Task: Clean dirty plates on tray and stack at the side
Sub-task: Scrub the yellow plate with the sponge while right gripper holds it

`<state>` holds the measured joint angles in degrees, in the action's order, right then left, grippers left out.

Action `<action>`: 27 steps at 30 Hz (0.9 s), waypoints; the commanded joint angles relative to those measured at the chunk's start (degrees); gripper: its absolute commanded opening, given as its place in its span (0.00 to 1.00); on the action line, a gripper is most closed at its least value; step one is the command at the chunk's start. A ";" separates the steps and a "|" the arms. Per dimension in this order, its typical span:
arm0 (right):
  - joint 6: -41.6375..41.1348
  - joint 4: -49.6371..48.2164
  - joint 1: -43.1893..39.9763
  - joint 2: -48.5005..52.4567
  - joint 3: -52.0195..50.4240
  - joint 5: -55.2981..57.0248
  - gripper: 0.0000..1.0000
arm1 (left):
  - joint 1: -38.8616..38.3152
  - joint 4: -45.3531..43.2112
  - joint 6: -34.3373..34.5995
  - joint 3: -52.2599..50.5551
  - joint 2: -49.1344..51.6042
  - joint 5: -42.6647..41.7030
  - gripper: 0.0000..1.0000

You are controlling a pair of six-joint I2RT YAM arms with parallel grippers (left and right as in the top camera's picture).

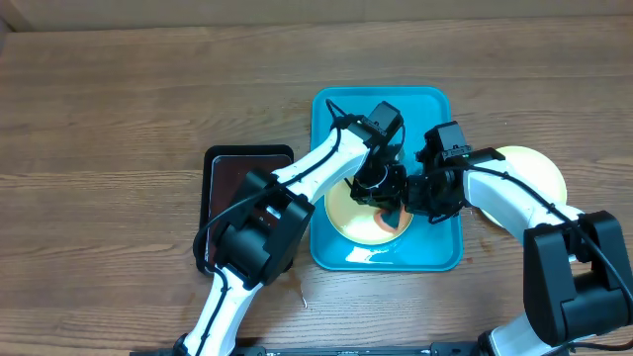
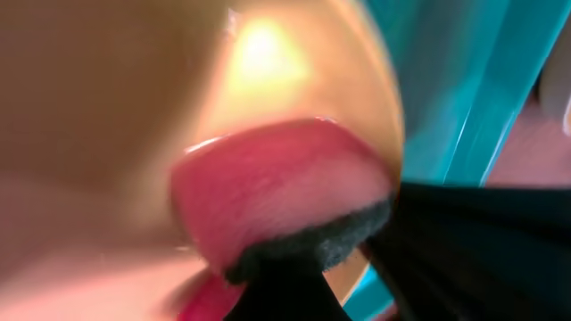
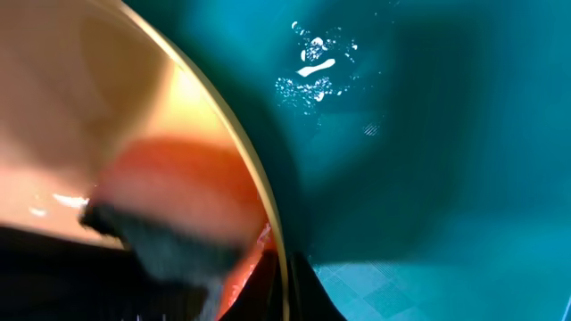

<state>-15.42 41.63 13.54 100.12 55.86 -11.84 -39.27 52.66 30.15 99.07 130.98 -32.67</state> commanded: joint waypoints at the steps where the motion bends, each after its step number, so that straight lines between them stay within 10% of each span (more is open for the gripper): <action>1: 0.26 -0.15 0.22 0.33 -0.37 1.88 0.04 | -0.11 2.89 1.07 0.33 1.97 -2.49 0.04; 14: 0.26 -0.20 0.22 0.33 -0.37 1.88 0.04 | 3.56 12.37 6.32 0.35 -6.32 31.80 0.04; 27: 0.26 0.24 0.22 0.33 -0.37 1.77 0.04 | 8.48 20.98 5.42 0.37 -22.43 39.43 0.04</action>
<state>-15.40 41.56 13.58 100.12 55.86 -12.03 -32.80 70.52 35.05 99.37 116.27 0.38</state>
